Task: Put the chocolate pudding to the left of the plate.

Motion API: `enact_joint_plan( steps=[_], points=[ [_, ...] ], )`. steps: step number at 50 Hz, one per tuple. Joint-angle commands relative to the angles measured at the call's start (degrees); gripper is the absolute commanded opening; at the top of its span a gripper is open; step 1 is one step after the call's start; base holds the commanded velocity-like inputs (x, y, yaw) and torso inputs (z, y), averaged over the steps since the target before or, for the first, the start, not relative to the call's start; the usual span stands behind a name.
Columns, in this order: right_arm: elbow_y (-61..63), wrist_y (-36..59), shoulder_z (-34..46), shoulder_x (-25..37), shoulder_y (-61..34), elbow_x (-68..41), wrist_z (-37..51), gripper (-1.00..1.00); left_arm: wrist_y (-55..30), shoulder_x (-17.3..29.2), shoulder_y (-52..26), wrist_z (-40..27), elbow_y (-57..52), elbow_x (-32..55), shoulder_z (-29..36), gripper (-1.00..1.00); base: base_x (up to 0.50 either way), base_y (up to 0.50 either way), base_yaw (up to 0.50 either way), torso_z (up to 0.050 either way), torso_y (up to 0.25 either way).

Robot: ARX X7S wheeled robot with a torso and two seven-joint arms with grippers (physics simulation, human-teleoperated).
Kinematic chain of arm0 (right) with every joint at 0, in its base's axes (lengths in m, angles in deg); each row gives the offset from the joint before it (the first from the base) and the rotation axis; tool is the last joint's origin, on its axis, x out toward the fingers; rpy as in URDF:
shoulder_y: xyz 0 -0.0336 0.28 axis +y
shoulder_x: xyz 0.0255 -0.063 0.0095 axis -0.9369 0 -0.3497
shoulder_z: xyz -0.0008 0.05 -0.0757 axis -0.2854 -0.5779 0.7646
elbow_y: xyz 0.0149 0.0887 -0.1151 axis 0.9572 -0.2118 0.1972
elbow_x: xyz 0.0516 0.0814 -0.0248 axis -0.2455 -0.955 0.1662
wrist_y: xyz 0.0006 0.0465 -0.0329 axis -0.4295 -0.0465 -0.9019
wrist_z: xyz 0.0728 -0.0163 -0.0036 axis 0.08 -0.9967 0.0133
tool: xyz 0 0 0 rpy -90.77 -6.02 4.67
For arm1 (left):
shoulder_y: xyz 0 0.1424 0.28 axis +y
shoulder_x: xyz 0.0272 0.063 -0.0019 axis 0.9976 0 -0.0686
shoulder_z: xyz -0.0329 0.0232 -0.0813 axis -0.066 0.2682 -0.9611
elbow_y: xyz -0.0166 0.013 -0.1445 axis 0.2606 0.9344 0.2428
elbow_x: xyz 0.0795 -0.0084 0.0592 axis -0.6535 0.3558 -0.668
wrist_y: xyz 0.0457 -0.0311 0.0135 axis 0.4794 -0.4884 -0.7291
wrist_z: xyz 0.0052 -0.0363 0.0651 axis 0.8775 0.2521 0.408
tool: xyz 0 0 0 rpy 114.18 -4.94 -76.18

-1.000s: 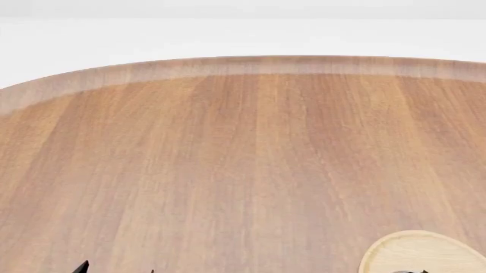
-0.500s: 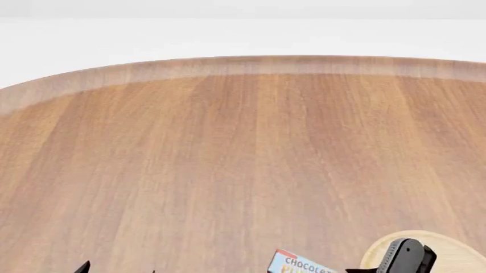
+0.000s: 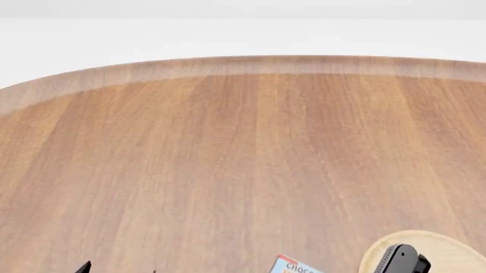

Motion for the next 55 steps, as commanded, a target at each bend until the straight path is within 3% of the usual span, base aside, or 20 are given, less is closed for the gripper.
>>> enact_joint_plan(
  steps=[1, 20, 55],
  points=[
    [-5.7, -3.4, 0.6, -1.3, -1.5, 1.1, 0.4, -1.00, 0.1, 0.0, -0.1, -0.1, 0.2, 0.1, 0.2, 1.00, 0.00, 0.00, 0.00, 0.000, 0.000],
    [-11.3, -3.8, 1.0, -3.2, -6.0, 1.1, 0.8, -1.00, 0.3, 0.1, -0.3, -0.1, 0.6, 0.2, 0.5, 1.00, 0.00, 0.00, 0.00, 0.000, 0.000],
    [-26.7, -12.7, 4.4, -6.1, -8.6, 4.3, 3.0, -1.00, 1.0, 0.1, -0.6, -0.1, 1.4, 0.4, 1.2, 1.00, 0.00, 0.00, 0.00, 0.000, 0.000]
  ],
)
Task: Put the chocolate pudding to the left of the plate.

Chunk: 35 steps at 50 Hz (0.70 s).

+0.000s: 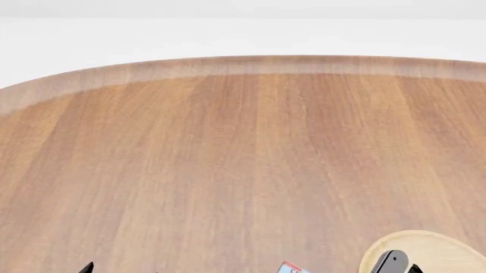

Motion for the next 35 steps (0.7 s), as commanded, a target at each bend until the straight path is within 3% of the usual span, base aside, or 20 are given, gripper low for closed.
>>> enact_joint_plan(
  steps=[1, 17, 18, 35],
  points=[
    [-5.4, -3.8, 0.7, -1.0, -1.1, 1.8, 0.8, -1.00, 0.2, 0.0, -0.1, 0.0, 0.3, 0.0, 0.2, 1.00, 0.00, 0.00, 0.00, 0.000, 0.000],
    [-9.6, -6.6, 1.4, -1.7, -1.9, 2.1, 1.2, -1.00, 0.0, 0.0, -0.3, -0.2, 0.4, 0.0, 0.6, 1.00, 0.00, 0.00, 0.00, 0.000, 0.000],
    [-10.8, -7.6, 1.5, -1.8, -2.4, 2.3, 1.4, 1.00, -0.1, 0.1, -0.3, -0.3, 0.2, 0.1, 0.6, 1.00, 0.00, 0.00, 0.00, 0.000, 0.000],
    [-11.0, -7.7, 1.9, -1.9, -2.6, 2.5, 1.5, 1.00, 0.2, 0.1, -0.3, -0.3, 0.5, 0.2, 0.8, 1.00, 0.00, 0.00, 0.00, 0.000, 0.000]
  ],
)
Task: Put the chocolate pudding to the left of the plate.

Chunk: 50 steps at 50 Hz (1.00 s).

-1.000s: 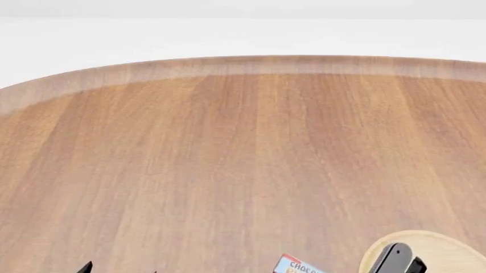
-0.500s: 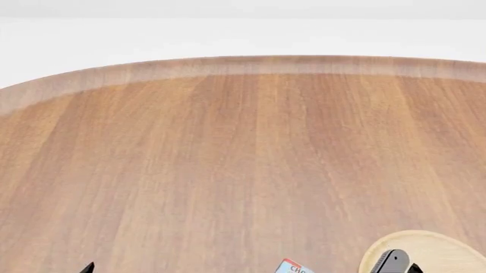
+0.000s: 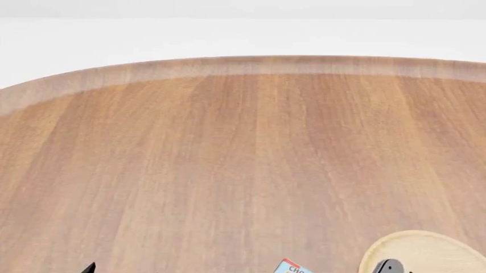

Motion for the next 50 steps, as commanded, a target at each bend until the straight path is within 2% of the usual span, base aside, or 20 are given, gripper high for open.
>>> enact_joint_plan(
  steps=[1, 7, 17, 22, 30, 31, 36, 38, 40, 47, 48, 50],
  points=[
    [-1.0, -0.5, 0.3, -0.2, -0.2, 0.6, 0.2, 1.00, 0.1, 0.1, -0.1, -0.1, 0.1, 0.1, 0.1, 1.00, 0.00, 0.00, 0.00, 0.000, 0.000],
    [6.8, 4.4, -0.9, 1.6, 2.1, -0.7, -0.6, 1.00, 0.2, 0.1, 0.0, -0.2, 0.1, 0.1, 0.2, 1.00, 0.00, 0.00, 0.00, 0.000, 0.000],
    [10.6, 6.2, -1.8, 2.7, 3.3, -1.8, -0.9, 1.00, 0.0, 0.3, 0.1, -0.4, -0.4, 0.2, 0.3, 1.00, 0.00, 0.00, 0.00, 0.000, 0.000],
    [16.2, 9.0, -2.9, 4.1, 4.9, -2.9, -1.0, 1.00, 0.0, 0.4, 0.1, -0.5, -0.5, 0.1, 0.4, 1.00, 0.00, 0.00, 0.00, 0.000, 0.000],
    [45.0, 17.2, -9.9, 11.1, 15.6, -8.9, 0.7, 1.00, 0.0, 0.3, 0.0, -0.5, -0.3, 0.1, 0.6, 1.00, 0.00, 0.00, 0.00, 0.000, 0.000],
    [51.8, 18.0, -12.3, 13.0, 18.6, -10.6, 1.3, 1.00, 0.0, 0.4, 0.0, -0.6, -0.4, 0.2, 0.6, 1.00, 0.00, 0.00, 0.00, 0.000, 0.000],
    [68.9, 21.1, -20.3, 16.3, 27.2, -13.1, 6.6, 1.00, 0.0, 0.4, 0.0, -0.8, -0.6, 0.0, 0.7, 1.00, 0.00, 0.00, 0.00, 0.000, 0.000],
    [76.3, 25.8, -24.4, 15.5, 29.8, -14.4, 11.0, 1.00, -0.1, 0.6, 0.2, -1.1, -1.1, -0.2, 0.7, 1.00, 0.00, 0.00, 0.00, 0.000, 0.000],
    [80.6, 25.8, -26.2, 13.5, 33.3, -12.1, 15.1, 1.00, -0.4, 0.7, 0.3, -1.3, -1.7, -0.2, 0.7, 1.00, 0.00, 0.00, 0.00, 0.000, 0.000],
    [86.1, 27.3, -25.9, 4.6, 37.2, -3.5, 27.4, 1.00, -0.3, 1.8, 1.7, -3.6, -5.6, -1.8, 0.5, 1.00, 0.00, 0.00, 0.00, 0.000, 0.000],
    [87.0, 30.0, -25.6, 1.3, 36.7, 0.0, 31.8, 1.00, -0.1, 2.1, 2.2, -4.8, -6.9, -2.8, 0.2, 1.00, 0.00, 0.00, 0.00, 0.000, 0.000],
    [86.5, 27.2, -24.4, -3.6, 37.6, 8.9, 40.8, 1.00, -0.1, 2.7, 3.3, -7.4, -9.7, -5.2, -0.1, 1.00, 0.00, 0.00, 0.00, 0.000, 0.000]
  ],
)
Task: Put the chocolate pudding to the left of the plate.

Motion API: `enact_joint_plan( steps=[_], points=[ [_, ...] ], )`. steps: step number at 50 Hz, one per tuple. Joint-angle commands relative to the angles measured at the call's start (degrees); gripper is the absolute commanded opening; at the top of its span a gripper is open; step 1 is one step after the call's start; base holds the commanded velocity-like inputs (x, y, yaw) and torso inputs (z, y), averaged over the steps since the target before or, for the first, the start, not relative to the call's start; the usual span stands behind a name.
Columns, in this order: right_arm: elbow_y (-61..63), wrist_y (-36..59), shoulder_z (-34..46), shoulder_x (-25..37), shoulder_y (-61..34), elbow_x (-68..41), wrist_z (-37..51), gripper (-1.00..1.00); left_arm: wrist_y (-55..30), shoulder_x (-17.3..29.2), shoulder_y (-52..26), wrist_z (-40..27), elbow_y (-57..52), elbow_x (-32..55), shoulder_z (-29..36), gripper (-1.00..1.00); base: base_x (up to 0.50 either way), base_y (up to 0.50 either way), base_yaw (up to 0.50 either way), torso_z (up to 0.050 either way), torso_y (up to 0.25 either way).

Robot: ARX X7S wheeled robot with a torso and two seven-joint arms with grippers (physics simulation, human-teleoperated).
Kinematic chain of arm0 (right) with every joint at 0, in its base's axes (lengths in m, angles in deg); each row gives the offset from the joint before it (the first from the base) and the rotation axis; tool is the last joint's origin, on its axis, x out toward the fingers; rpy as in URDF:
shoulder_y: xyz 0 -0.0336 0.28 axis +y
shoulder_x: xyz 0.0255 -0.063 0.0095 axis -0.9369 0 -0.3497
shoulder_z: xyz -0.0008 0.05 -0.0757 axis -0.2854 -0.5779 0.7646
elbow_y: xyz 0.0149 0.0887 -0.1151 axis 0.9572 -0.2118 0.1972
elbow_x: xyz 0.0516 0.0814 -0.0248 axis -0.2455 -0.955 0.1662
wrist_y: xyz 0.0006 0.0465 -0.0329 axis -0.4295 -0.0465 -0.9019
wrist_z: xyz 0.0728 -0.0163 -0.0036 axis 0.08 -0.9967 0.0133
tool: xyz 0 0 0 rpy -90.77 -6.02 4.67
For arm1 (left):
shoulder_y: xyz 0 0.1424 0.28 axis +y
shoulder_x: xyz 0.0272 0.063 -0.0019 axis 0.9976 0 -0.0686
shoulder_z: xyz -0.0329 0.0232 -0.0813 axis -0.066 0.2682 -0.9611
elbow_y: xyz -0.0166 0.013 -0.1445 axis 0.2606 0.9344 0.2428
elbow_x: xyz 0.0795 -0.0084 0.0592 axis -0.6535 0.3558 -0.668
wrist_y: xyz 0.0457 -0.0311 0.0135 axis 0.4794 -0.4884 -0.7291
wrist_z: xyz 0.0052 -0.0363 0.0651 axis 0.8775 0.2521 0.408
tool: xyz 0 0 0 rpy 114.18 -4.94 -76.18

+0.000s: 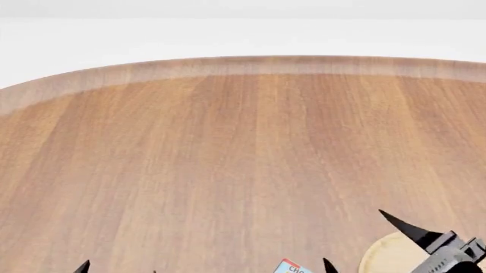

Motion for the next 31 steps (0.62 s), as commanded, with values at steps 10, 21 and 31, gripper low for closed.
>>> enact_joint_plan(
  steps=[10, 21, 31],
  points=[
    [19.8, -7.9, -1.8, -20.4, 17.6, 19.6, 36.0, 1.00, 0.0, 6.1, 10.6, -12.9, -25.9, -9.7, -3.2, 1.00, 0.00, 0.00, 0.00, 0.000, 0.000],
    [19.1, -30.0, -2.4, -22.4, 25.5, 18.0, 49.0, 1.00, 12.9, 7.3, 18.2, -21.6, -32.9, -26.9, -5.3, 1.00, 0.00, 0.00, 0.00, 0.000, 0.000],
    [19.1, -32.1, -0.3, -21.7, 26.3, 17.2, 49.0, 1.00, 15.8, 8.0, 19.7, -23.0, -34.1, -26.6, -5.9, 1.00, 0.00, 0.00, 0.00, 0.000, 0.000]
  ],
)
